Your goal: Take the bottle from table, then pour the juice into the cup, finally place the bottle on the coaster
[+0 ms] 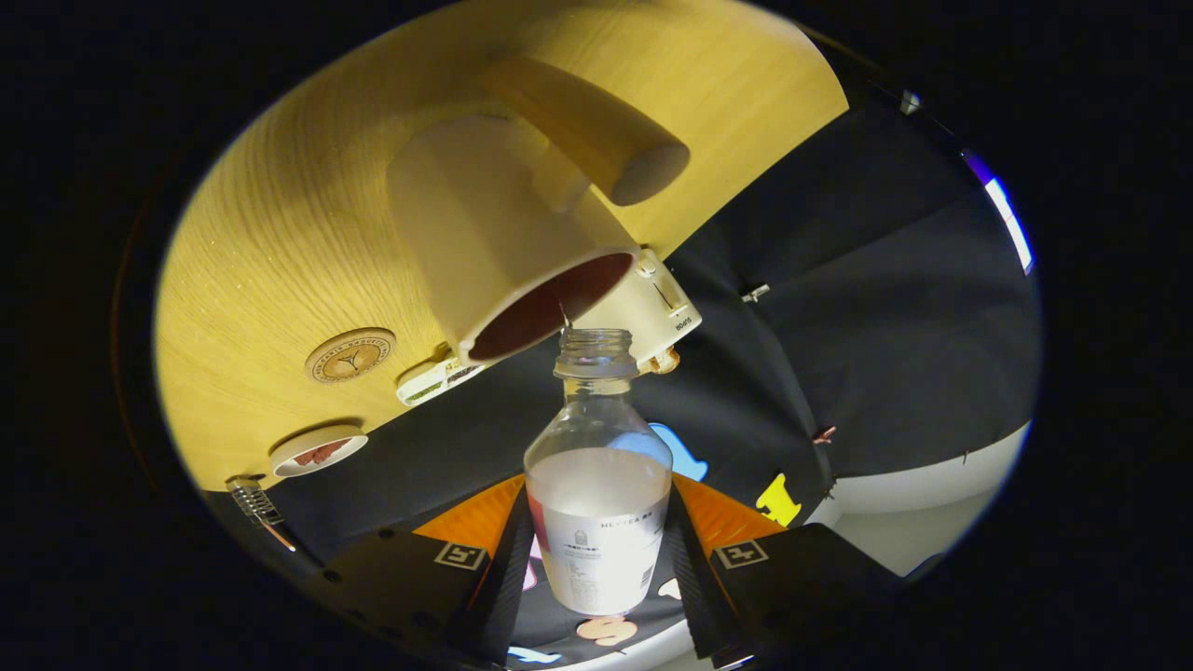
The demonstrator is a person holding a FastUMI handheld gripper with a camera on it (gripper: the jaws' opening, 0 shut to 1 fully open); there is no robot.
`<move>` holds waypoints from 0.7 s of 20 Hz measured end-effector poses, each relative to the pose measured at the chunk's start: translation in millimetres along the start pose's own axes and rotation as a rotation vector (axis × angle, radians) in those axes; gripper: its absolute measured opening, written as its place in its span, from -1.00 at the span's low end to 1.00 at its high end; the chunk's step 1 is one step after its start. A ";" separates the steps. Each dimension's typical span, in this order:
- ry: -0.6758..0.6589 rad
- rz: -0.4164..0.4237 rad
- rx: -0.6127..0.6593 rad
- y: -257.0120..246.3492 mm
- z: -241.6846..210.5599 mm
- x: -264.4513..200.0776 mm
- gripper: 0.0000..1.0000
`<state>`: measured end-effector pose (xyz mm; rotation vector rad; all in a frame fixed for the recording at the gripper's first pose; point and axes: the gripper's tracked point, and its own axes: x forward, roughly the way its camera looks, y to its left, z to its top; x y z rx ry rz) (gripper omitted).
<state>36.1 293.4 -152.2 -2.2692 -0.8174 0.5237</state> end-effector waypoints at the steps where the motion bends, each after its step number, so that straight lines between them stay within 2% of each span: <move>1: -0.005 0.001 -0.014 3.2 0.4 -1.0 0.46; 14: -0.021 -0.017 -0.013 3.0 2.1 2.7 0.47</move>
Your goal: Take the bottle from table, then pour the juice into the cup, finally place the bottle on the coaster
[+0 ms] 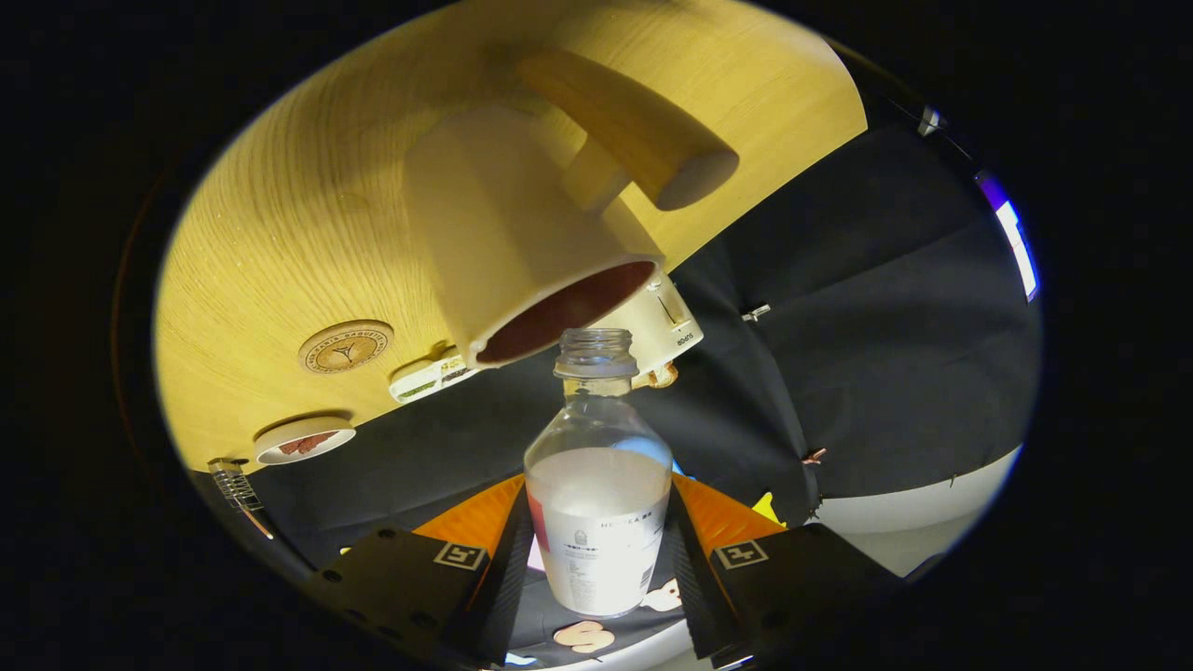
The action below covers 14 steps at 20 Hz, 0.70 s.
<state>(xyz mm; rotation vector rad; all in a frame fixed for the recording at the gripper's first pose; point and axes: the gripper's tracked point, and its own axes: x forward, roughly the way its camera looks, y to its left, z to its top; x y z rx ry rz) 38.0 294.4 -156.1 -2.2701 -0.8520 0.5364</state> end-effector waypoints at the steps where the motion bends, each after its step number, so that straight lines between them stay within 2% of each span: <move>1: -0.003 0.000 0.003 0.6 0.8 0.4 0.47; 9: 0.009 0.019 0.067 4.5 1.0 1.1 0.46; 14: 0.092 0.069 0.246 20.7 -14.3 -1.5 0.47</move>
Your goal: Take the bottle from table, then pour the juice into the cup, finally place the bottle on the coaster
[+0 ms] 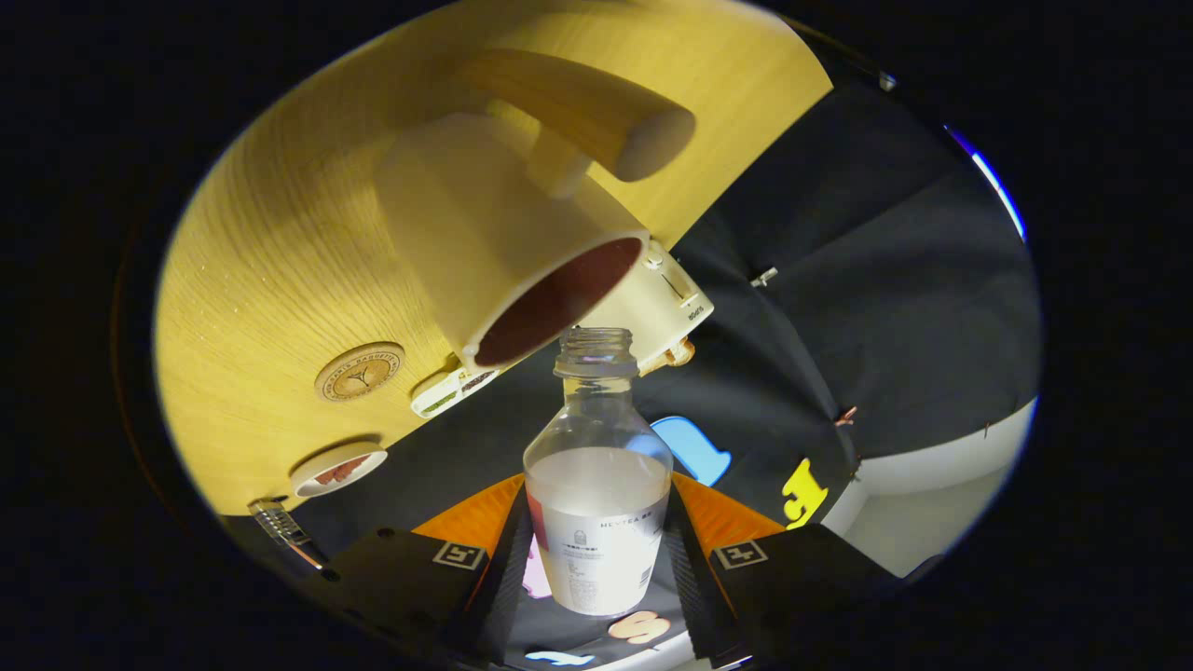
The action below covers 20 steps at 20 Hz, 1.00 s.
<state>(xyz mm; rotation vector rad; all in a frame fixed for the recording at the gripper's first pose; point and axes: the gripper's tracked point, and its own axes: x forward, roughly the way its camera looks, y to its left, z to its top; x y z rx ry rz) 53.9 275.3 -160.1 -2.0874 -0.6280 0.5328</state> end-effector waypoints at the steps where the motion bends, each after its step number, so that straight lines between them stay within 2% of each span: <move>1: 0.027 0.018 0.064 4.0 -4.3 -3.7 0.47; 9: 0.188 0.150 0.628 26.6 -11.2 -18.7 0.47; 13: 0.214 0.203 0.923 37.5 -3.4 -29.0 0.48; 20: 0.257 0.206 1.618 41.9 -6.6 -37.8 0.48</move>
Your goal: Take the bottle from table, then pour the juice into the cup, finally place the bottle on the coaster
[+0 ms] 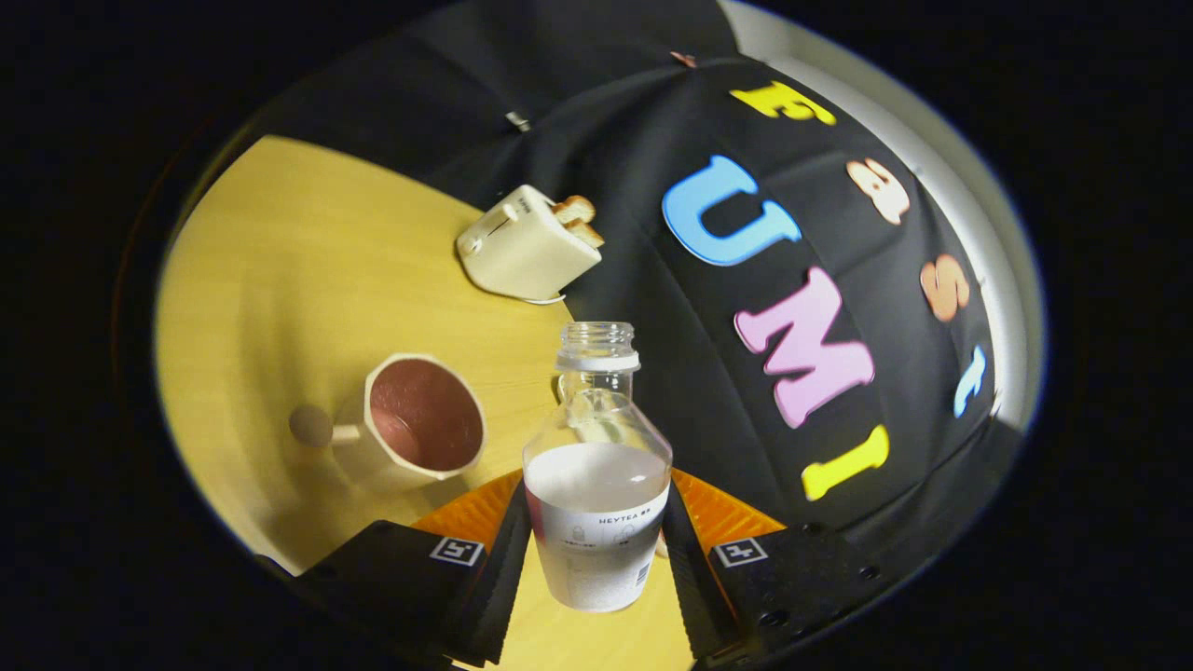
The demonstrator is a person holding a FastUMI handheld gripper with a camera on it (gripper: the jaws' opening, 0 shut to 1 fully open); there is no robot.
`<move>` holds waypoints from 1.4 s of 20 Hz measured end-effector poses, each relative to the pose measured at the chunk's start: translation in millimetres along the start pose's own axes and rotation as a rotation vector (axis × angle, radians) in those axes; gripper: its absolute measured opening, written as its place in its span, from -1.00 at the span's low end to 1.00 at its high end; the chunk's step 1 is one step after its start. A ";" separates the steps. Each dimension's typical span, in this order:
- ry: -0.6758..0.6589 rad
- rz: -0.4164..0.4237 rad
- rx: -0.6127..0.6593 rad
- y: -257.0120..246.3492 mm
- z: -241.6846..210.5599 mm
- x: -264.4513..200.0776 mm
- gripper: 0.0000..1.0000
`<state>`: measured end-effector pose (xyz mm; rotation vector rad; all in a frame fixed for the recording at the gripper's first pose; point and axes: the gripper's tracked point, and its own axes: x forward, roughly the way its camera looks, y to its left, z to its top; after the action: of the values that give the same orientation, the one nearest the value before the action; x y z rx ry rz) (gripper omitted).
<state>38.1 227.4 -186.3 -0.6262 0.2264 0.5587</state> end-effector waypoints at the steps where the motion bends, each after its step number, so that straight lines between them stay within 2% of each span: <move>1: 0.003 -0.012 0.094 -8.1 1.1 -0.2 0.48; 6: -0.025 -0.013 0.498 -40.0 3.7 3.5 0.48; 9: -0.119 0.001 0.650 -57.9 18.3 8.3 0.47; 15: -0.272 -0.103 0.665 -87.8 18.5 48.0 0.47; 22: -0.272 -0.114 0.736 -71.9 -10.0 113.1 0.49; 28: -0.232 -0.124 0.746 -55.8 -42.4 144.0 0.50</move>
<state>187.2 225.3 -244.8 0.1483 0.1584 0.3824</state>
